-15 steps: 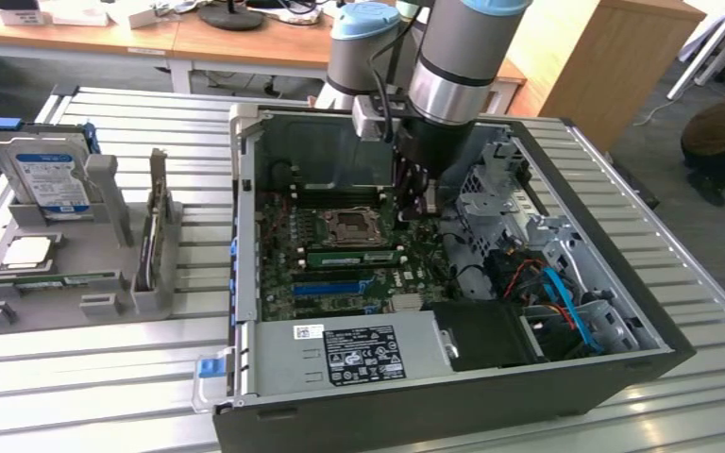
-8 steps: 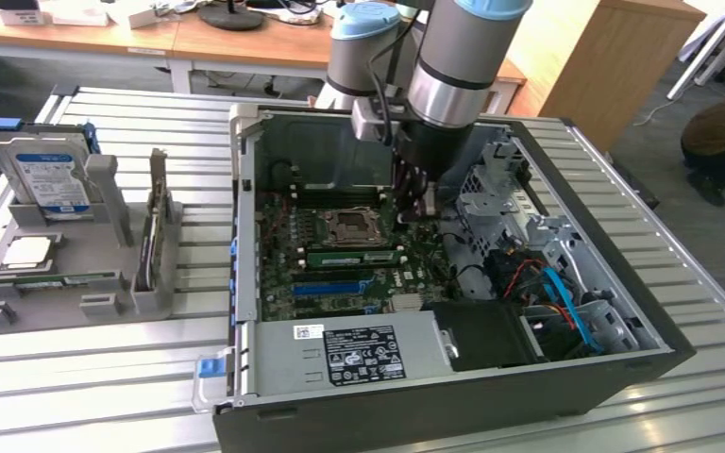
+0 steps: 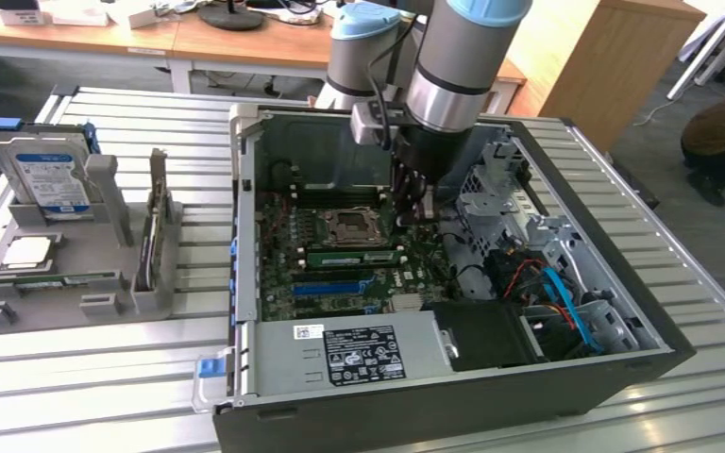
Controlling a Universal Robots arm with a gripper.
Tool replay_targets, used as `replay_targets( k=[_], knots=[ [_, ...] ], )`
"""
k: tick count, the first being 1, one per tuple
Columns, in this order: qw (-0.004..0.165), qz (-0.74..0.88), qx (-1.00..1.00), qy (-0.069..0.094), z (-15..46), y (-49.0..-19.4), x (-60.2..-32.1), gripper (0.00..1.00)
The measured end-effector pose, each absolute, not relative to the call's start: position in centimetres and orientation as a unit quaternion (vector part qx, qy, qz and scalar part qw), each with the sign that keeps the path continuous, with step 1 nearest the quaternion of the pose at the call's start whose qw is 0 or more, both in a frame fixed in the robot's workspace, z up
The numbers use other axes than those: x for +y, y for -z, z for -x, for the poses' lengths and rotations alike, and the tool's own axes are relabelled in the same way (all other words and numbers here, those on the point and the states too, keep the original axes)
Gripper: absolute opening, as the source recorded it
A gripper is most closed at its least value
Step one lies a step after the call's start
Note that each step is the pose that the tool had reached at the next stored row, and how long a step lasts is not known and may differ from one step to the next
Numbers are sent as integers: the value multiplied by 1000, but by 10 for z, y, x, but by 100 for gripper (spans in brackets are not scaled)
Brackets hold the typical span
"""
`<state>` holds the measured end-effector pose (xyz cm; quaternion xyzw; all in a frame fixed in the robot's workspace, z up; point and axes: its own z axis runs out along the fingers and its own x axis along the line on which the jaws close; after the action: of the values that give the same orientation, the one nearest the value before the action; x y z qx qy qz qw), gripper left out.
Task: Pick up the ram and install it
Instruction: 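Press down the ram until it locks into place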
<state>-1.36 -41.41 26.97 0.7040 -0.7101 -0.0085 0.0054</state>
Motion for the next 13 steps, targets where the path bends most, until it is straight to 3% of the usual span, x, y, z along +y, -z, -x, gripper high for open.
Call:
replay_targets(
  k=[13],
  knots=[
    [5,-704,-710,9,14,-265,-414,11]
  ],
)
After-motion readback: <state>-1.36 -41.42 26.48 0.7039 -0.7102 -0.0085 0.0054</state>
